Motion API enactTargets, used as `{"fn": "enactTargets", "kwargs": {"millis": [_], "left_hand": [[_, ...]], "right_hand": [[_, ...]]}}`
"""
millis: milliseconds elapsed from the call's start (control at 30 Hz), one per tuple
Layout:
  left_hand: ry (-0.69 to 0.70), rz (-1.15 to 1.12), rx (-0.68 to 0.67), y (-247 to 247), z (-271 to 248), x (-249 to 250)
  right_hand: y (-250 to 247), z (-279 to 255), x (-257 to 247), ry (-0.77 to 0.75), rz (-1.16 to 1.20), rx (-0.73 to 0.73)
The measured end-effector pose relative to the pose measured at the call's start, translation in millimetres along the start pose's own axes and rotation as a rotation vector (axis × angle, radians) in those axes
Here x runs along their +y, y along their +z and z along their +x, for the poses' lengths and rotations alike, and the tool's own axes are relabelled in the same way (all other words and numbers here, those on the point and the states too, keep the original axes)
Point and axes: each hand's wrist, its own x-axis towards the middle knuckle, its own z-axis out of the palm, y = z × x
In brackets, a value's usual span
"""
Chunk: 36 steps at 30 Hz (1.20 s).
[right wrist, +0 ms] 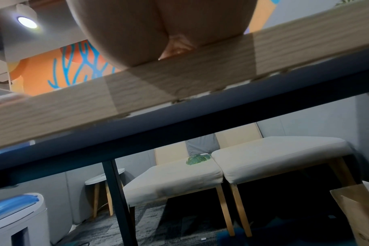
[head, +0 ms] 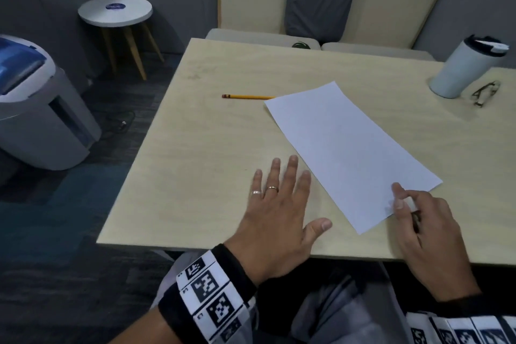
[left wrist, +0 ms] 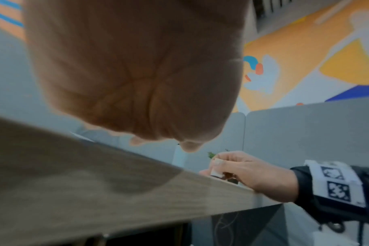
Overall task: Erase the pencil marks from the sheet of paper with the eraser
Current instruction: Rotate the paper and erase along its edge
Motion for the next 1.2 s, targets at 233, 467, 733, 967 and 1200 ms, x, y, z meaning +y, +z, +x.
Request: {"fn": "enactTargets", "kwargs": {"millis": [233, 467, 733, 967, 1200], "left_hand": [[0.272, -0.066, 0.092, 22.0, 4.6, 16.9], [0.258, -0.281, 0.186, 11.4, 26.6, 7.8], [0.298, -0.197, 0.171, 20.0, 24.2, 1.9], [0.342, -0.061, 0.104, 22.9, 26.3, 5.2], [0.277, -0.001, 0.080, 18.9, 24.6, 8.9]], "right_hand": [[-13.8, -0.7, 17.2, 0.009, 0.044, -0.037], [-7.2, 10.3, -23.4, -0.288, 0.092, -0.091], [10.9, 15.6, -16.2, -0.373, -0.118, -0.150], [-5.0, 18.3, 2.4, -0.253, -0.110, -0.056], [-27.7, 15.0, 16.7, -0.157, -0.141, -0.022]]}}
